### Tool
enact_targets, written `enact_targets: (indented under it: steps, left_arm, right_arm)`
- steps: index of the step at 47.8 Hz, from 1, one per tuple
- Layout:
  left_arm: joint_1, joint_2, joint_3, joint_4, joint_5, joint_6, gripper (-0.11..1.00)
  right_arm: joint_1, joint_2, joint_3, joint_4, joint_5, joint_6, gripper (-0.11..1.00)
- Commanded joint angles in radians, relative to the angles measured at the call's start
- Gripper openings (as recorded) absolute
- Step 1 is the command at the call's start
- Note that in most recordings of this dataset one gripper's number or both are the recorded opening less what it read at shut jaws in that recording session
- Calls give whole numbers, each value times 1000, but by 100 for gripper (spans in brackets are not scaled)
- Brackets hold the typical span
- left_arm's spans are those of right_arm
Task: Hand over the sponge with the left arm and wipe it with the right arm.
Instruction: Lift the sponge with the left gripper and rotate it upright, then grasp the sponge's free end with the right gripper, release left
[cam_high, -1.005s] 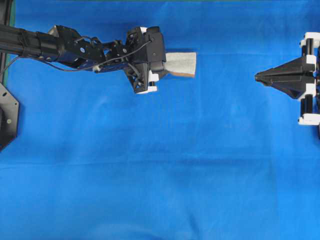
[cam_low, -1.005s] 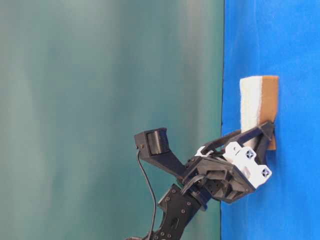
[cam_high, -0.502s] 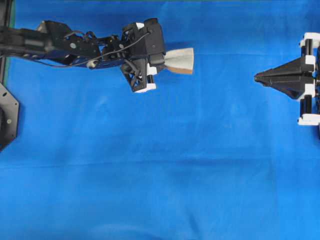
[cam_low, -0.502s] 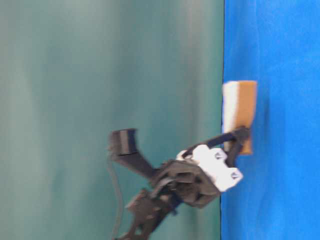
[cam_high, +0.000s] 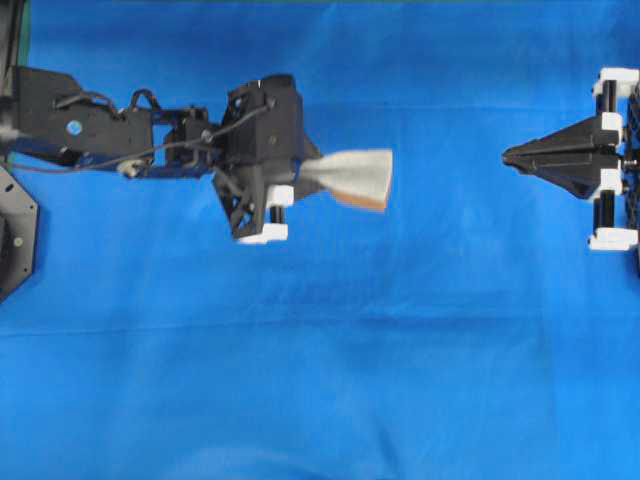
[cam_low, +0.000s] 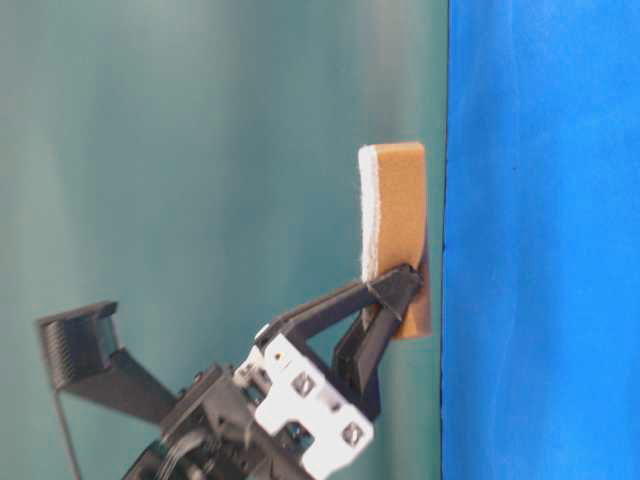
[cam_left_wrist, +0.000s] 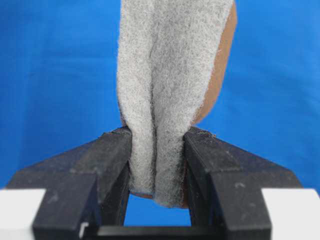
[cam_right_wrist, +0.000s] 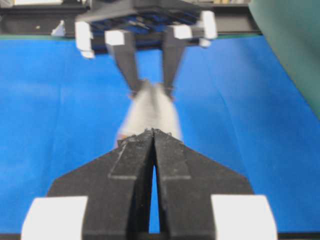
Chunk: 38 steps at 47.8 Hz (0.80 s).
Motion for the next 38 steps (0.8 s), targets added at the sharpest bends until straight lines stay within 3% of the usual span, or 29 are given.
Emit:
enact_targets:
  steps: [1,17,32,38]
  left_arm:
    - [-20,-28,-6,-2,-3,-8,24]
    - [-25,-26,-6,-2,-2,-20,25]
    - [-26,-26,-5,-2,-2,-17,25]
    - [-26,-26,-6,-2,-3,-14,24]
  right_arm:
    - [-3,11,-21,2,-3,2,0]
    - [-2,72,-64,2,-15,28,0]
    - [35,258,-190,2,-41,41,1]
    - [37,344,-239,5,-34,43,37]
